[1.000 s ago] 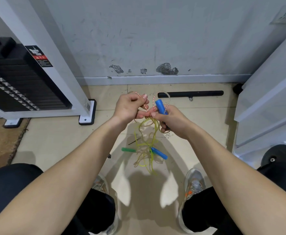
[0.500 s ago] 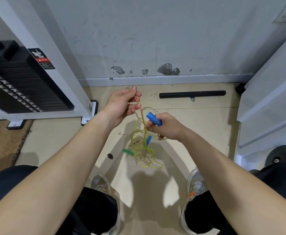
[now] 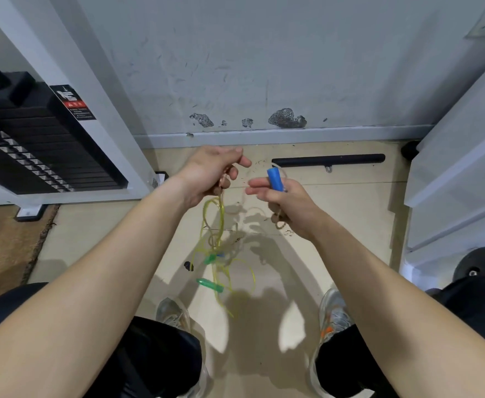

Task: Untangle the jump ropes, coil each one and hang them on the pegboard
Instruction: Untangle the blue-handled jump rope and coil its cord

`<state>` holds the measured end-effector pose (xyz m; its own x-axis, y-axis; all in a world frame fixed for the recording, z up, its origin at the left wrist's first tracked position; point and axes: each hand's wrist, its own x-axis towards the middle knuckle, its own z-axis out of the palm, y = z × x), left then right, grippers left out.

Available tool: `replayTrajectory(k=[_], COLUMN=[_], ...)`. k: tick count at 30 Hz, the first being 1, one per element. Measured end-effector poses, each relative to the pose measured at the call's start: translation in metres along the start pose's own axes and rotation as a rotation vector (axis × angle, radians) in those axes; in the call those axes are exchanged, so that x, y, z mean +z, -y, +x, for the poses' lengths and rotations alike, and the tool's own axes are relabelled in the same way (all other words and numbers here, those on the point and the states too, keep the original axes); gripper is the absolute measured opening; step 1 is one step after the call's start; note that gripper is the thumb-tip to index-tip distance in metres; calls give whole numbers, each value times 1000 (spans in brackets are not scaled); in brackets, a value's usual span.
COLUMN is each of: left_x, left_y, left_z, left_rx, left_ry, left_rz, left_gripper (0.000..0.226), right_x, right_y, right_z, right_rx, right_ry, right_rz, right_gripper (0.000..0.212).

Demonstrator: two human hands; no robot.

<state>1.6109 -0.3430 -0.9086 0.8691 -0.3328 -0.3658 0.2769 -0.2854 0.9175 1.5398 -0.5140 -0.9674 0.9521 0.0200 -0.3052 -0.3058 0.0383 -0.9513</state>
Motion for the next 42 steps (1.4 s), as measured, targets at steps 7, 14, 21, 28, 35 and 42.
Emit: replayTrajectory(k=[7,14,21,28,35,42], left_x=[5,6,36,-8,7,7], left_y=[0,8,97,171,52,-30], left_z=[4,3,-8,13,7,-2], left_rx=[158,238,158,-100,-11,56], left_ry=[-193,-315,190,-39,7,-40], left_rz=[-56,-256,218,654,96,-319], left_gripper=[25,33,56,41,40,34], right_x=[19,31,22,-31,-37,2], right_y=[30,36,82,103,28,1], right_z=[0,-2,10,28,22,-4], right_rx=[-171,-160,-184,-274,-25,25], right_ry=[172,160,89,-335,-187,265], right_rz=[-101,-127,420,366,-284,-86], right_gripper=[8,16,28,26,25,34])
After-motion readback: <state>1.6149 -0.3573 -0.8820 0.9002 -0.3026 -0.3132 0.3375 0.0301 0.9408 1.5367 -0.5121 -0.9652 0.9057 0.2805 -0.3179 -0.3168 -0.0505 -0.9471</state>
